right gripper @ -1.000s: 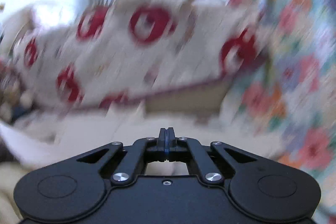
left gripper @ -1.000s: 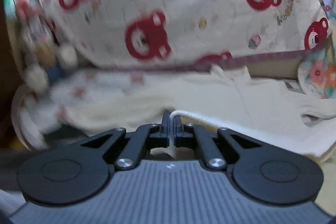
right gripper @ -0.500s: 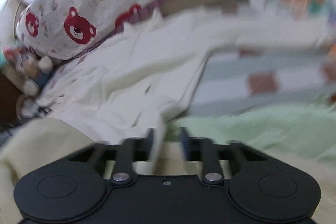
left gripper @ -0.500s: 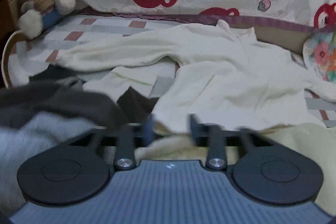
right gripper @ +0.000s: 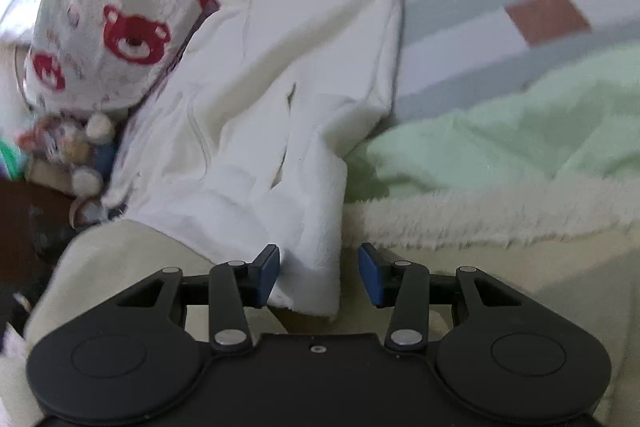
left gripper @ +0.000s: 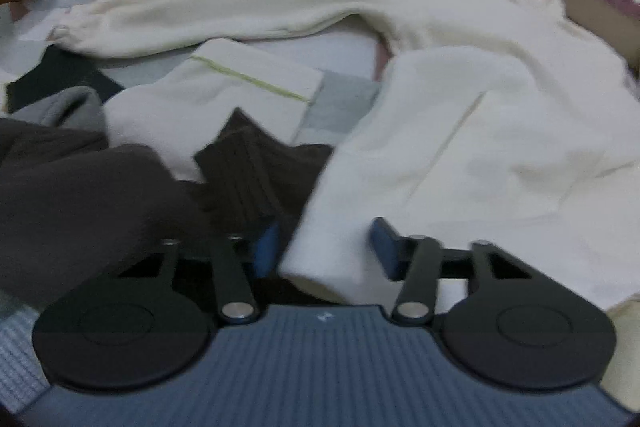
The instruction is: Fold clothes
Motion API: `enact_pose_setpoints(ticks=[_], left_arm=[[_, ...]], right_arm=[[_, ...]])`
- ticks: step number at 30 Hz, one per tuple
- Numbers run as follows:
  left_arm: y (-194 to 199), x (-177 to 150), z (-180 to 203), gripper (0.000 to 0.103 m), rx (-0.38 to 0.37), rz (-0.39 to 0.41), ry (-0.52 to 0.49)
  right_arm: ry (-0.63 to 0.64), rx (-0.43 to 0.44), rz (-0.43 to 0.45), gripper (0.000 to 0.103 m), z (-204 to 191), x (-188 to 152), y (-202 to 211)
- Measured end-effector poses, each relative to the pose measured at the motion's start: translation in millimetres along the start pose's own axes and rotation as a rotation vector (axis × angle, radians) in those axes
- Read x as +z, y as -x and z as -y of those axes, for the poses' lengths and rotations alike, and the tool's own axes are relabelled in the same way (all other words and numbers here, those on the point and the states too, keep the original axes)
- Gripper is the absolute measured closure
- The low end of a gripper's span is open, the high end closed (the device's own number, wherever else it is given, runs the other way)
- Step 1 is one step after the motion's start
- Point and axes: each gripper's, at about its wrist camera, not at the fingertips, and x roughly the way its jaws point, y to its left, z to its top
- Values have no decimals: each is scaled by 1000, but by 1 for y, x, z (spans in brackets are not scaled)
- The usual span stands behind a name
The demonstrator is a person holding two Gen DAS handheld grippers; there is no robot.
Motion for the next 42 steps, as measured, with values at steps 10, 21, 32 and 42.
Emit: enact_pose_setpoints(ticks=[10,21,32,42], left_arm=[[1,7,-13,46,-38,22,71],[-26,6,14,34,-73,-88,-65],[-27,2,21,87,-42,-75,-92],[138,41,15,95,-438,247,-16]], right_arm=[[60,236,161,94,-18,24,41],[18,6,133,89,-2,-1,20],[-114,87,65,57,23,-18,-13],[42,308,374,93,-49,50,110]])
